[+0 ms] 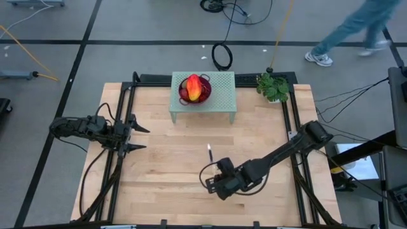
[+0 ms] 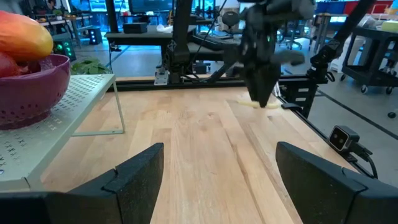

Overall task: Pick & Place Fruit
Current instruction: Put the table knife on the shelf

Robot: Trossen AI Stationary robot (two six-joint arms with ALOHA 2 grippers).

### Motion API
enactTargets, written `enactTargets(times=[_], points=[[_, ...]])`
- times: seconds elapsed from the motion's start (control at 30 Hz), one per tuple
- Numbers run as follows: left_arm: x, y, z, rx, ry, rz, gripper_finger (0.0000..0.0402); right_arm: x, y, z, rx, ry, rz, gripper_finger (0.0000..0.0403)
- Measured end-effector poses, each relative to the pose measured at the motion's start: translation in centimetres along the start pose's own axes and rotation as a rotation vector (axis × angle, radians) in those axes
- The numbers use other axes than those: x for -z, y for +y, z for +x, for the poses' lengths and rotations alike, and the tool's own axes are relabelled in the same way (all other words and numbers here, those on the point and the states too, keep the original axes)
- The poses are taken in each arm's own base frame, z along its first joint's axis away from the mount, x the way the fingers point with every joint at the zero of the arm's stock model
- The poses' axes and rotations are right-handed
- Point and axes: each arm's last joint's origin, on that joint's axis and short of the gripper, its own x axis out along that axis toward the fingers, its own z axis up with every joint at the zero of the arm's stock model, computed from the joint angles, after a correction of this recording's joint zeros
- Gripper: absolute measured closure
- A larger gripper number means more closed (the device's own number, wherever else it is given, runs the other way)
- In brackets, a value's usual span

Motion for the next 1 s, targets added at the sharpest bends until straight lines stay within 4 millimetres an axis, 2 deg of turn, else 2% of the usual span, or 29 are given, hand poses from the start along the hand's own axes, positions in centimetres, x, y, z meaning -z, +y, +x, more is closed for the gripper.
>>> enactTargets(times=[0.3, 0.6, 0.7, 1.0], points=[[0.0, 0.0, 0.0, 0.008, 0.0, -0.003, 0.0091, -1.3, 1.7, -2.5, -0.194, -0.271, -0.127, 0.0347], [0.0, -0.1, 0.0, 0.032, -0.001, -0.005, 0.0092, -2.0, 3.1, -2.9, -0.3, -0.455, -0.163, 0.0347], [0.0, -0.1, 0.0, 0.032, -0.001, 0.001, 0.0092, -2.6, 3.4, -3.0, -0.309, -0.514, -0.177, 0.0347], [0.0, -0.1, 0.0, 0.033, -0.001, 0.006, 0.0092, -5.4, 3.5, -2.6, -0.279, -0.548, -0.152, 0.0347]])
